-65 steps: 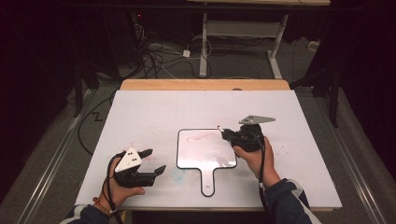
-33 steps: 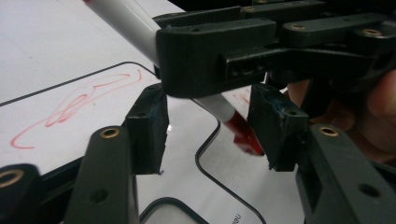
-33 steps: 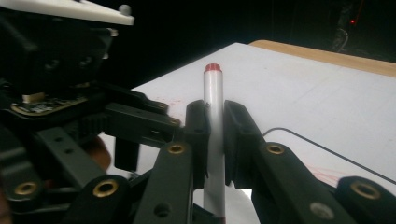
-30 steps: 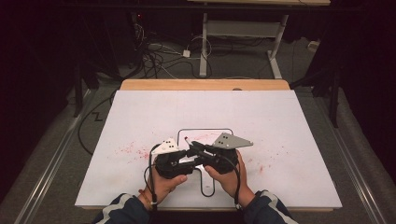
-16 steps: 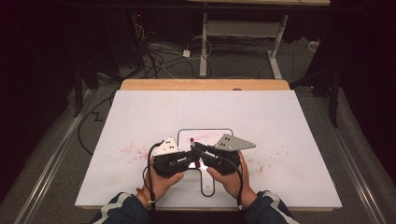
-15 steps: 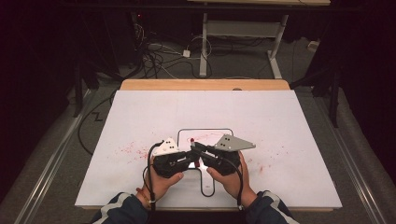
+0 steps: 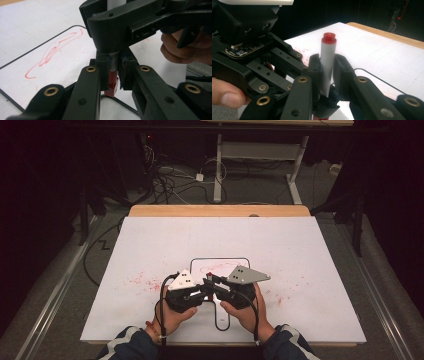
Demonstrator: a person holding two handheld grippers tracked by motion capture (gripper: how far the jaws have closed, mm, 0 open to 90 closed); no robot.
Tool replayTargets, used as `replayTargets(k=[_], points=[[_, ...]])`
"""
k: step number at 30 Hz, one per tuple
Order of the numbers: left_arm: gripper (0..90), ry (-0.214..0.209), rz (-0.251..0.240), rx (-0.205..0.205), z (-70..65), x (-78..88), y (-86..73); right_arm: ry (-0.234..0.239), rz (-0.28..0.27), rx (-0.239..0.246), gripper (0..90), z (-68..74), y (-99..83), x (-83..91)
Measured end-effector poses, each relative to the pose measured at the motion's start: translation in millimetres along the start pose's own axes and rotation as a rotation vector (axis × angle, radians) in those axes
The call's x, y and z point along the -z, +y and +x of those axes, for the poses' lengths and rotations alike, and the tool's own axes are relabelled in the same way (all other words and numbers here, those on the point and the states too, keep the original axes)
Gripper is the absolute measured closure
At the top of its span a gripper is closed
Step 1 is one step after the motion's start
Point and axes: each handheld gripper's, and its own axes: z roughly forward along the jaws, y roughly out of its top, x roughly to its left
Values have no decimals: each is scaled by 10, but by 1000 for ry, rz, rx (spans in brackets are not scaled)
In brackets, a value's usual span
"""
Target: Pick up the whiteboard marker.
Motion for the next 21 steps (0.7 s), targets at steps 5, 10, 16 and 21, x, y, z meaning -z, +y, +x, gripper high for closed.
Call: replayTargets(k=[5,10,16,21], points=[[783,2,0,-10,-5,4,3,2,0,17,808,10,2,6],[783,0,-1,-8,-6,1,2,-2,-3,19,808,14,-1,10],[780,3,-8,-6,-1,-10,-8,-3,-1,21,809,11,-4,12],[635,17,-11,3,49,-15,-39,-21,-25,35,811,-17,16,53]])
